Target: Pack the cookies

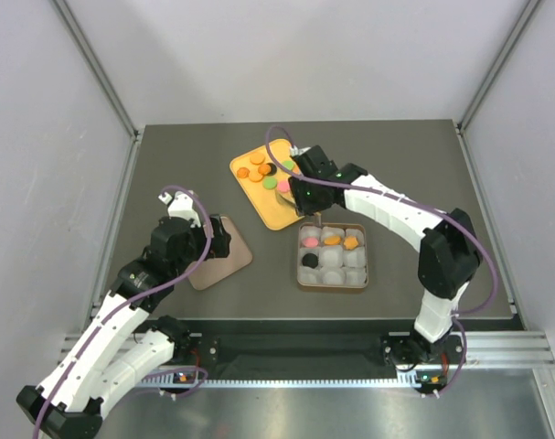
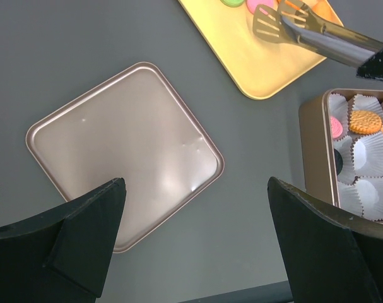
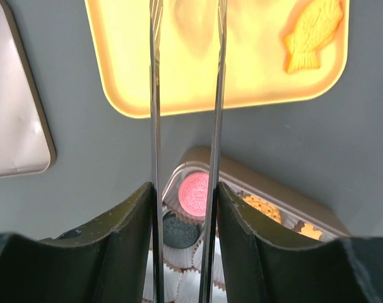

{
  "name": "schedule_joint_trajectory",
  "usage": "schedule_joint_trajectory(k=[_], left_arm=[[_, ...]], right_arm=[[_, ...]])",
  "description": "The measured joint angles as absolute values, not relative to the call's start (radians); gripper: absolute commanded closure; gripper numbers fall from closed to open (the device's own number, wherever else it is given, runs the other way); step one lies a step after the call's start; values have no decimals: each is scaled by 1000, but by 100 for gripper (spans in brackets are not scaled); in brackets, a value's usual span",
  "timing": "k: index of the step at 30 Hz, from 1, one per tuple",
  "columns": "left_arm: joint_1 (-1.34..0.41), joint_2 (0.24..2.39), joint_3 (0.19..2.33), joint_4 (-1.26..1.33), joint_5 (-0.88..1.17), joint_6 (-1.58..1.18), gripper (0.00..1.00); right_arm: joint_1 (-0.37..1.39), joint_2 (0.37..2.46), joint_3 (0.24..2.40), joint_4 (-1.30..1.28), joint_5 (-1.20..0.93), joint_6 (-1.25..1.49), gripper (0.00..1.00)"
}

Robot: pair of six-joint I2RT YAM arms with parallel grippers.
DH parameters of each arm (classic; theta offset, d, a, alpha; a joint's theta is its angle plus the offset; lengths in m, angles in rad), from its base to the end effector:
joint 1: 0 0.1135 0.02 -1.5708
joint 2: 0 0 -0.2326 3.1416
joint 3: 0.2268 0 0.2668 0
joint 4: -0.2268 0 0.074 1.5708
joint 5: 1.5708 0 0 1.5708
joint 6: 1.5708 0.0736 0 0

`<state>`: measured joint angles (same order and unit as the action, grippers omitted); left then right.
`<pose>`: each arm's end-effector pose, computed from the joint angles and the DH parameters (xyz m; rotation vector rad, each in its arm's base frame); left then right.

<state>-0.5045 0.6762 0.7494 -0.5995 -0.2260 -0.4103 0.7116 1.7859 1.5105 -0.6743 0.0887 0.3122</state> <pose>0.2001 -0.0917 0.2647 -0.0380 2.0979 -0.3190 0.3237 0.2706 0.2080 -0.4687 2.4984 0.3012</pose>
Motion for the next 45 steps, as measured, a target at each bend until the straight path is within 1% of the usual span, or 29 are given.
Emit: schedule_joint_trajectory(k=[13,30,37,42,45], left_arm=[[-505,677,749,-599,-226,-413,1],[-505,677,749,-599,-226,-414,1],[-505,677,749,-599,-226,-414,1],[-505,677,749,-599,-226,-415,1],[-505,677,749,-599,-226,-415,1]], right_arm=[[689,1888,1573,-657,86,306,54],[677,1941,1638,-654,84,298,54],[670,1954,1638,-656,84,296,55],[668,1954,1638,-655,77,295,62],[665,1954,1638,-656,69,294,63]])
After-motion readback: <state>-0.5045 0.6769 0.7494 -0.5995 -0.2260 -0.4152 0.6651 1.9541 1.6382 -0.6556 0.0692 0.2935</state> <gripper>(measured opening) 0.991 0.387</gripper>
